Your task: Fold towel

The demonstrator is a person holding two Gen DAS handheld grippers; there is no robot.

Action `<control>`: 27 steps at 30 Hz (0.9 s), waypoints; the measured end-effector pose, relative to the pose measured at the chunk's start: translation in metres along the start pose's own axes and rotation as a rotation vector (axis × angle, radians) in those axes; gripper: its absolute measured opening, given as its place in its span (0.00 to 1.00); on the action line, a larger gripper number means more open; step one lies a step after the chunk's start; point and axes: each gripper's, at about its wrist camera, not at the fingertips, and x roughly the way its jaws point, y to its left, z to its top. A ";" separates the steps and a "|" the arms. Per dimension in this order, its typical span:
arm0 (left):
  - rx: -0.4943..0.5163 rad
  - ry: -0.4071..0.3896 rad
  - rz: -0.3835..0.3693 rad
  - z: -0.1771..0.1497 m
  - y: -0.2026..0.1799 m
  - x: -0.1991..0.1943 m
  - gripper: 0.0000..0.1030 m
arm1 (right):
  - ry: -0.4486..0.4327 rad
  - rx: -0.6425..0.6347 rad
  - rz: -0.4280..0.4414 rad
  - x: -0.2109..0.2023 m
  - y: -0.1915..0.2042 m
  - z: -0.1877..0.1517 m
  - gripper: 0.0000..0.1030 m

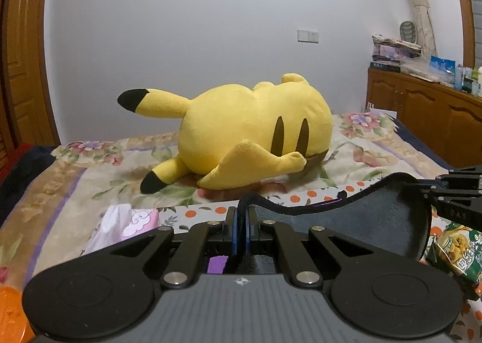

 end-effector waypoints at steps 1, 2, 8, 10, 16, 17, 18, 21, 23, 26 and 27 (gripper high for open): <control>0.002 -0.003 0.005 0.001 -0.001 0.002 0.06 | -0.001 -0.003 -0.003 0.002 -0.001 0.002 0.04; 0.002 -0.005 0.007 0.002 -0.001 0.004 0.06 | -0.003 -0.006 -0.005 0.003 -0.002 0.003 0.04; 0.004 -0.019 0.027 0.010 -0.002 0.013 0.06 | -0.008 -0.012 -0.027 0.012 -0.006 0.011 0.04; 0.006 -0.020 0.033 0.013 -0.001 0.018 0.06 | -0.010 -0.015 -0.034 0.016 -0.007 0.013 0.04; 0.017 -0.024 0.055 0.022 0.004 0.033 0.06 | -0.005 -0.028 -0.049 0.031 -0.007 0.018 0.04; 0.016 -0.025 0.059 0.024 0.005 0.036 0.06 | -0.005 -0.034 -0.053 0.034 -0.007 0.019 0.04; 0.014 -0.027 0.062 0.026 0.007 0.038 0.06 | -0.004 -0.039 -0.056 0.036 -0.007 0.019 0.04; 0.011 -0.032 0.070 0.029 0.009 0.045 0.06 | -0.006 -0.048 -0.065 0.042 -0.008 0.022 0.04; 0.012 -0.033 0.075 0.030 0.009 0.050 0.06 | -0.005 -0.054 -0.071 0.046 -0.009 0.023 0.04; 0.008 -0.028 0.082 0.029 0.009 0.058 0.06 | -0.003 -0.069 -0.080 0.052 -0.010 0.025 0.04; 0.004 -0.026 0.083 0.030 0.009 0.061 0.06 | -0.001 -0.073 -0.083 0.054 -0.010 0.025 0.04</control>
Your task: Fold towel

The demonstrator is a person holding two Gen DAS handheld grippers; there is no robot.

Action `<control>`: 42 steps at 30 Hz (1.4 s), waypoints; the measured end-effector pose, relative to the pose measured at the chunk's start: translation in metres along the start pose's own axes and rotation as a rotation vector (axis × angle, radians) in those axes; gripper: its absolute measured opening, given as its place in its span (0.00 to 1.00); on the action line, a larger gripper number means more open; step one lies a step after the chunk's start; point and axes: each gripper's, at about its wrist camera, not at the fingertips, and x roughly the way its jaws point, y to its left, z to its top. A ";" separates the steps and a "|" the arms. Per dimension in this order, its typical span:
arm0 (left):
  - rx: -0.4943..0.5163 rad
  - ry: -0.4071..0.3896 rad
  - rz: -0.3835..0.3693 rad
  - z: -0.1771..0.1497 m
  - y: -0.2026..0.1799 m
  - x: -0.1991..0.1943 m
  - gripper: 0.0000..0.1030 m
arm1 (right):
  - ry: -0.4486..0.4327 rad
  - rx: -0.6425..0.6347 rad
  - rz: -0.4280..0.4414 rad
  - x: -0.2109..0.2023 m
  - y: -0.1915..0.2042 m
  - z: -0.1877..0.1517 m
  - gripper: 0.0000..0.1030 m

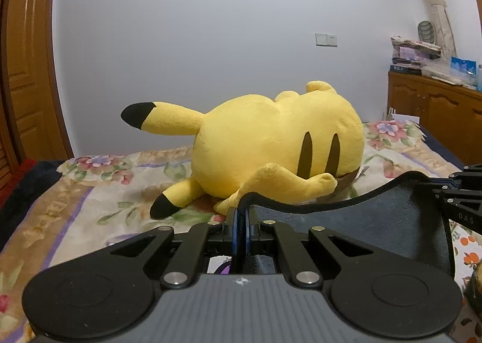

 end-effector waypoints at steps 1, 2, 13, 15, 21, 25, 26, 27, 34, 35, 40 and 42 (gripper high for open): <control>-0.004 0.003 0.001 0.000 0.000 0.003 0.06 | 0.003 -0.002 -0.004 0.003 0.000 0.000 0.04; -0.006 0.007 0.003 0.000 0.000 0.006 0.06 | 0.007 -0.003 -0.005 0.006 -0.001 0.000 0.04; 0.005 0.027 0.069 -0.009 -0.006 0.035 0.06 | 0.048 -0.016 -0.026 0.031 -0.001 -0.009 0.04; 0.002 0.034 0.073 -0.012 -0.005 0.041 0.06 | 0.071 -0.036 -0.039 0.037 0.001 -0.011 0.04; 0.024 0.075 0.091 -0.021 -0.008 0.062 0.06 | 0.119 -0.048 -0.057 0.049 0.005 -0.016 0.04; 0.023 0.100 0.107 -0.030 -0.004 0.072 0.06 | 0.145 -0.073 -0.056 0.058 0.009 -0.020 0.04; 0.023 0.108 0.108 -0.032 -0.003 0.075 0.06 | 0.156 -0.078 -0.059 0.061 0.009 -0.022 0.04; 0.025 0.114 0.108 -0.034 -0.003 0.077 0.06 | 0.167 -0.081 -0.065 0.064 0.010 -0.024 0.04; 0.033 0.139 0.123 -0.045 -0.001 0.087 0.06 | 0.196 -0.073 -0.073 0.069 0.010 -0.031 0.04; 0.034 0.143 0.125 -0.046 -0.001 0.088 0.11 | 0.200 -0.071 -0.073 0.070 0.010 -0.031 0.04; 0.036 0.156 0.131 -0.051 -0.002 0.088 0.16 | 0.202 -0.064 -0.068 0.068 0.012 -0.031 0.12; 0.030 0.156 0.123 -0.054 -0.003 0.086 0.23 | 0.203 -0.057 -0.059 0.065 0.012 -0.031 0.12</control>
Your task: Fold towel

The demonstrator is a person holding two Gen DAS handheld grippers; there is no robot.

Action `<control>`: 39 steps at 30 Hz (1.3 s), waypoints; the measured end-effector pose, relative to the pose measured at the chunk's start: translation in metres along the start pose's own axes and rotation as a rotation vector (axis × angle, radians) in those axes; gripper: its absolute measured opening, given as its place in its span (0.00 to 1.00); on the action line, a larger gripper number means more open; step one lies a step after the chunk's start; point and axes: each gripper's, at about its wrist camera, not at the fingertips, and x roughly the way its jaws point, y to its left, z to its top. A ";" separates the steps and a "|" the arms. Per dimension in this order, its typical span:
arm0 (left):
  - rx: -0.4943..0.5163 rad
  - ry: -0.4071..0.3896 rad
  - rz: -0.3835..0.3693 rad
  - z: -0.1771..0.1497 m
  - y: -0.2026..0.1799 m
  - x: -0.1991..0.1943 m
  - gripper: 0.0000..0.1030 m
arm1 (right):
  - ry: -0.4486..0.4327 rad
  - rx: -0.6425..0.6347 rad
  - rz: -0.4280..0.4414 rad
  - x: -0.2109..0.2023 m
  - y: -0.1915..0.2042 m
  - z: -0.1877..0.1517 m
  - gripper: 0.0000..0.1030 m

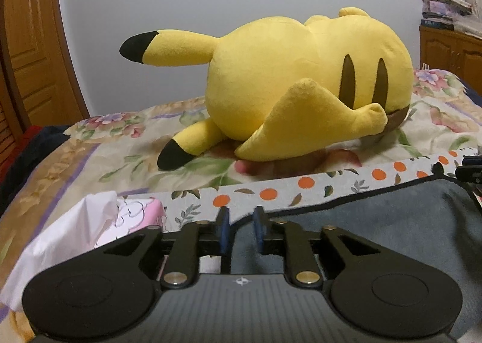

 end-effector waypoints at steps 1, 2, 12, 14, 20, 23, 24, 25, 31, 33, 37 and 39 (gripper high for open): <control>-0.002 0.000 -0.010 -0.002 -0.001 -0.002 0.26 | -0.001 0.003 0.002 -0.002 0.001 -0.001 0.12; 0.004 0.002 -0.017 -0.003 -0.002 -0.004 0.28 | -0.004 0.009 0.011 -0.006 0.002 -0.001 0.12; 0.030 0.024 -0.068 -0.019 -0.011 -0.038 0.34 | -0.002 0.080 0.098 -0.043 0.015 -0.010 0.12; 0.032 0.028 -0.078 -0.024 -0.013 -0.045 0.37 | 0.000 0.091 0.103 -0.049 0.016 -0.014 0.12; 0.042 0.053 -0.101 -0.038 -0.016 -0.064 0.42 | 0.016 0.147 0.117 -0.067 0.016 -0.030 0.13; 0.043 0.065 -0.109 -0.045 -0.016 -0.074 0.46 | 0.021 0.160 0.118 -0.077 0.016 -0.036 0.15; 0.042 0.067 -0.110 -0.047 -0.016 -0.078 0.47 | 0.021 0.167 0.118 -0.081 0.015 -0.038 0.16; 0.042 0.068 -0.110 -0.048 -0.016 -0.082 0.50 | 0.022 0.174 0.118 -0.086 0.015 -0.040 0.25; 0.036 0.070 -0.117 -0.055 -0.017 -0.107 0.59 | 0.014 0.189 0.115 -0.110 0.013 -0.050 0.51; 0.042 0.068 -0.113 -0.056 -0.018 -0.115 0.65 | 0.010 0.188 0.116 -0.119 0.013 -0.052 0.53; 0.044 0.042 -0.109 -0.057 -0.020 -0.134 0.82 | -0.001 0.190 0.113 -0.136 0.012 -0.054 0.64; 0.041 0.039 -0.118 -0.057 -0.021 -0.141 0.82 | -0.008 0.192 0.111 -0.144 0.012 -0.054 0.70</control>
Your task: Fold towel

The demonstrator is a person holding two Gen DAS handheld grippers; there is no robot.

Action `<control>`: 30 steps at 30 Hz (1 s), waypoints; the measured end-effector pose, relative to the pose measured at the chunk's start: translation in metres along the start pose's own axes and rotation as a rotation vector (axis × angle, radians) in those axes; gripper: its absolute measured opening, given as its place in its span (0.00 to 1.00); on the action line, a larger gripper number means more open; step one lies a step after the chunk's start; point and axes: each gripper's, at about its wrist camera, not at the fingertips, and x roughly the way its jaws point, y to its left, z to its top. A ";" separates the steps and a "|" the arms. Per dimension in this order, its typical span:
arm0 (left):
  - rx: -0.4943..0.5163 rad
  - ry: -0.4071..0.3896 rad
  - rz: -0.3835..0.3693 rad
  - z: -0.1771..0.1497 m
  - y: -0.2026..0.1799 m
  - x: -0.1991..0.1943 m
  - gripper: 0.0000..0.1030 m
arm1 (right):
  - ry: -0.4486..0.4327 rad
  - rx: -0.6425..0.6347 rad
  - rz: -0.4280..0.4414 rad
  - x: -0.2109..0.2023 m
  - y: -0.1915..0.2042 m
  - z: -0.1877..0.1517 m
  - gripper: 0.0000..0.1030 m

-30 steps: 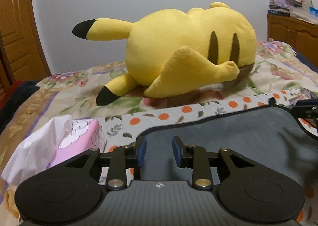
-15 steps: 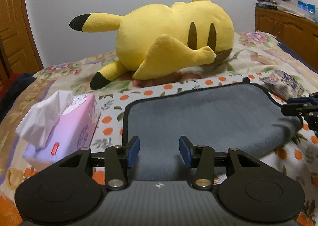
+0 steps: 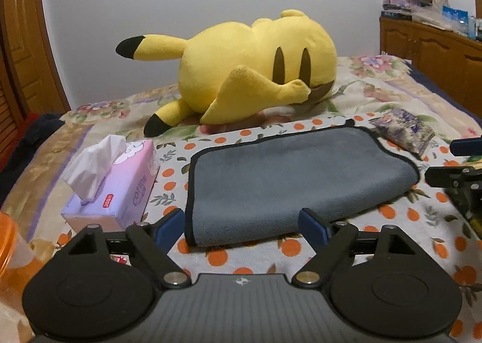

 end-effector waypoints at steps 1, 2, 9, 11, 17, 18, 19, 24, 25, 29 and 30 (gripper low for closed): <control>-0.001 0.000 -0.005 -0.001 -0.001 -0.003 0.84 | -0.004 0.002 0.003 -0.003 0.000 0.000 0.74; -0.001 -0.002 -0.009 -0.001 -0.002 -0.007 0.86 | -0.007 0.007 0.005 -0.007 0.000 -0.001 0.77; -0.001 -0.016 -0.015 -0.006 -0.006 -0.025 0.96 | -0.019 0.035 0.019 -0.024 0.003 -0.006 0.86; -0.004 -0.024 -0.010 -0.007 -0.006 -0.030 0.98 | -0.022 0.039 0.018 -0.028 0.003 -0.008 0.87; -0.011 -0.031 -0.004 -0.009 -0.006 -0.044 1.00 | -0.031 0.037 0.016 -0.039 0.004 -0.011 0.96; -0.012 -0.031 -0.004 -0.009 -0.006 -0.046 1.00 | -0.032 0.038 0.016 -0.041 0.005 -0.011 0.97; -0.012 -0.030 -0.003 -0.009 -0.006 -0.048 1.00 | -0.033 0.038 0.016 -0.042 0.005 -0.011 0.98; 0.001 -0.025 0.005 -0.010 -0.008 -0.059 1.00 | -0.039 0.040 0.010 -0.052 0.007 -0.012 1.00; 0.001 -0.024 0.006 -0.011 -0.008 -0.062 1.00 | -0.038 0.042 0.011 -0.054 0.007 -0.013 1.00; -0.002 -0.020 0.012 -0.011 -0.008 -0.072 1.00 | -0.034 0.045 0.002 -0.062 0.010 -0.013 1.00; -0.005 -0.019 0.012 -0.011 -0.008 -0.076 1.00 | -0.035 0.046 0.001 -0.065 0.011 -0.013 1.00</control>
